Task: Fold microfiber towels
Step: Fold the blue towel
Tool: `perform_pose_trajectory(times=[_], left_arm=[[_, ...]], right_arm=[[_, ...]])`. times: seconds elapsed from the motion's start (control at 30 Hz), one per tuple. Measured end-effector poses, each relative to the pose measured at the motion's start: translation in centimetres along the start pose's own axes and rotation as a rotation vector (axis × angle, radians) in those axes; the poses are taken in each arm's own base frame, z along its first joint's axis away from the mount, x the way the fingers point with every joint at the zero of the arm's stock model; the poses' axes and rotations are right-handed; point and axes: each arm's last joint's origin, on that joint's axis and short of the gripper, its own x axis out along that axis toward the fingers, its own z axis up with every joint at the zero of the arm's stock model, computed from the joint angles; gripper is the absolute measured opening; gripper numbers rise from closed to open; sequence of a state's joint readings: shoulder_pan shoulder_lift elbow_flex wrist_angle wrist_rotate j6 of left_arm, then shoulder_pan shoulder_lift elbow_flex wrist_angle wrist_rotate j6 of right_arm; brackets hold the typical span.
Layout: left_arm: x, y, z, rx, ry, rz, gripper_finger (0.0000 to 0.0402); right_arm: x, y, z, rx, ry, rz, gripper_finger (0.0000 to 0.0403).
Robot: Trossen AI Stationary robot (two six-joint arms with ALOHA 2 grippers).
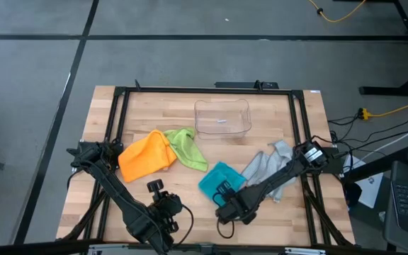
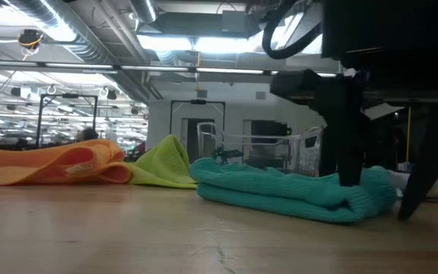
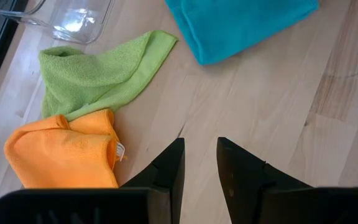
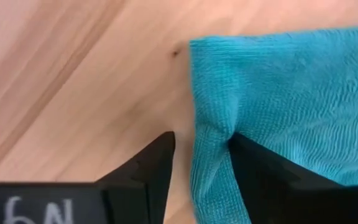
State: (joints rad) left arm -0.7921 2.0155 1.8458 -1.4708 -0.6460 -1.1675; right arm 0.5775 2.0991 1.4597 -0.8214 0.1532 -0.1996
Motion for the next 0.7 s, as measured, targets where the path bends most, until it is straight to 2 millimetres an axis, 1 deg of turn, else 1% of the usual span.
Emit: perform_pose_trajectory(times=[0.13,0.23,0.3,0.37,0.43,0.5,0.6,0.7], left_arm=[[0.0,0.0,0.0,0.0,0.0,0.0,0.0086],[0.0,0.0,0.0,-0.001,0.0,0.001,0.0086],[0.1,0.0,0.1,-0.002,0.001,0.001,0.0086],[0.1,0.0,0.1,-0.002,0.0,0.001,0.0086],[0.1,0.0,0.1,-0.002,0.0,0.001,0.0086],[0.1,0.0,0.1,-0.003,0.0,0.0,0.0086],[0.1,0.0,0.1,-0.008,-0.002,-0.005,0.0086],[0.1,-0.1,0.1,-0.014,-0.005,-0.013,0.0086]], right_arm=[[-0.8,0.6,0.5,-0.018,0.017,-0.017,0.0176],[-2.7,0.8,1.2,0.004,0.032,-0.048,0.0177],[-3.8,0.5,1.9,0.068,-0.003,-0.066,0.0177],[-4.9,0.2,2.7,0.18,-0.054,-0.083,0.0177],[-5.9,-0.2,3.5,0.346,-0.118,-0.126,0.0177],[-6.3,-0.5,3.6,0.514,-0.145,-0.203,0.0177],[-6.1,-0.8,3.2,0.692,-0.171,-0.356,0.0177],[-5.0,-1.1,2.3,0.782,-0.154,-0.441,0.0177]])
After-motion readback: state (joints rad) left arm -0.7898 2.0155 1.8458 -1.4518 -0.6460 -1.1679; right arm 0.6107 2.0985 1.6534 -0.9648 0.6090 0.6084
